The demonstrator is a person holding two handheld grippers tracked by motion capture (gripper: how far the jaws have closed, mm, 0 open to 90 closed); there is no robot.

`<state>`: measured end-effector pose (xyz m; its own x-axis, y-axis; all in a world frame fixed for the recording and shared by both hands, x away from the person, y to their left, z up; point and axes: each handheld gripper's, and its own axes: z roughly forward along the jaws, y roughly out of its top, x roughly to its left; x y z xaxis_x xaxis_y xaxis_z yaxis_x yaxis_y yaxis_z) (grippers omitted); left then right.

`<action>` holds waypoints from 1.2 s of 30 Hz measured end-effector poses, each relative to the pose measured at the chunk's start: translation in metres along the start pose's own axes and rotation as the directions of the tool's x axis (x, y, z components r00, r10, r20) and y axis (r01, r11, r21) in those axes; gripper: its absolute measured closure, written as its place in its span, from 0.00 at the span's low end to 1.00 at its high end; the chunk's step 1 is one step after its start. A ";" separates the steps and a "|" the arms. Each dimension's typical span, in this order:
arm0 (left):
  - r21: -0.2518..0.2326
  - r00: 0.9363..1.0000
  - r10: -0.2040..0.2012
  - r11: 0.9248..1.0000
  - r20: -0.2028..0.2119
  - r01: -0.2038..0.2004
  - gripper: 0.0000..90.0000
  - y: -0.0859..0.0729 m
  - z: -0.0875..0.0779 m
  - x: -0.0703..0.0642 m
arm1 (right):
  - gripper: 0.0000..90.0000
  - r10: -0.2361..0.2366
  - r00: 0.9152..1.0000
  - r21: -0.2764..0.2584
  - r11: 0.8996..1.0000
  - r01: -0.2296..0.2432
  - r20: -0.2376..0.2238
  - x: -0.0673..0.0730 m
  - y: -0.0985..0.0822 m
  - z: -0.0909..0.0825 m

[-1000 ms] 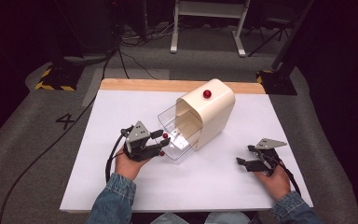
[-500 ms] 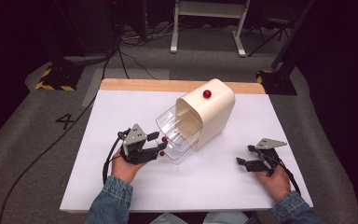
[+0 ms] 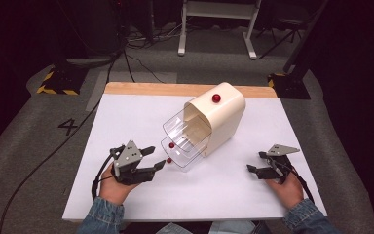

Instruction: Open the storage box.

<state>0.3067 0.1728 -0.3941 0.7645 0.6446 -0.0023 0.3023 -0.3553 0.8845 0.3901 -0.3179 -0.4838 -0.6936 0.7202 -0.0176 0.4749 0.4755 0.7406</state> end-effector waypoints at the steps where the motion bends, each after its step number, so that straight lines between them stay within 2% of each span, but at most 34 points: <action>1: 0.003 1.000 -0.002 1.000 -0.003 0.002 0.45 -0.002 -0.004 0.000 | 0.24 0.000 1.000 0.000 1.000 0.000 0.000 0.000 0.000 0.000; 5: 0.039 0.999 0.002 0.999 -0.037 0.000 0.43 -0.014 -0.016 0.006 | 0.24 0.000 1.000 0.000 1.000 0.000 0.000 0.000 0.000 0.000; 8: 0.086 0.998 -0.020 0.996 -0.061 0.025 0.38 -0.023 -0.022 0.014 | 0.24 0.000 1.000 0.000 1.000 0.000 0.000 0.000 0.000 0.000; 13: 0.120 0.994 -0.046 0.991 -0.101 0.058 0.35 -0.038 -0.031 0.024 | 0.24 0.000 1.000 0.000 1.000 0.000 0.000 0.000 0.000 0.000; 16: 0.168 0.990 -0.082 0.981 -0.111 0.100 0.35 -0.050 -0.031 0.032 | 0.24 0.000 1.000 0.000 1.000 0.000 0.000 0.000 0.000 0.000; 19: 0.210 0.987 -0.101 0.970 -0.127 0.127 0.35 -0.063 -0.030 0.039 | 0.24 0.000 1.000 0.000 1.000 0.000 0.000 0.000 0.000 0.000; 27: 0.248 0.977 -0.153 0.951 -0.147 0.186 0.33 -0.087 -0.026 0.051 | 0.24 0.000 1.000 0.000 1.000 0.000 0.000 0.000 0.000 0.000; 31: 0.271 0.979 -0.140 0.946 -0.149 0.177 0.33 -0.095 -0.024 0.054 | 0.24 0.000 1.000 0.000 1.000 0.000 0.000 0.000 0.000 0.000; 32: 0.275 0.981 -0.121 0.948 -0.150 0.159 0.32 -0.097 -0.023 0.055 | 0.24 0.000 1.000 0.000 1.000 0.000 -0.001 0.000 0.000 0.000; 33: 0.277 0.982 -0.118 0.948 -0.149 0.156 0.32 -0.098 -0.021 0.056 | 0.24 0.000 1.000 0.000 1.000 0.000 0.000 0.000 0.000 0.000; 36: 0.303 0.984 -0.090 0.944 -0.152 0.133 0.28 -0.101 -0.016 0.056 | 0.24 0.000 1.000 0.000 1.000 0.000 -0.001 0.000 0.000 0.000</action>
<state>0.3098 0.2558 -0.4755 0.6384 0.7697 -0.0110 0.5598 -0.4544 0.6929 0.3902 -0.3180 -0.4838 -0.6939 0.7199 -0.0173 0.4747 0.4754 0.7407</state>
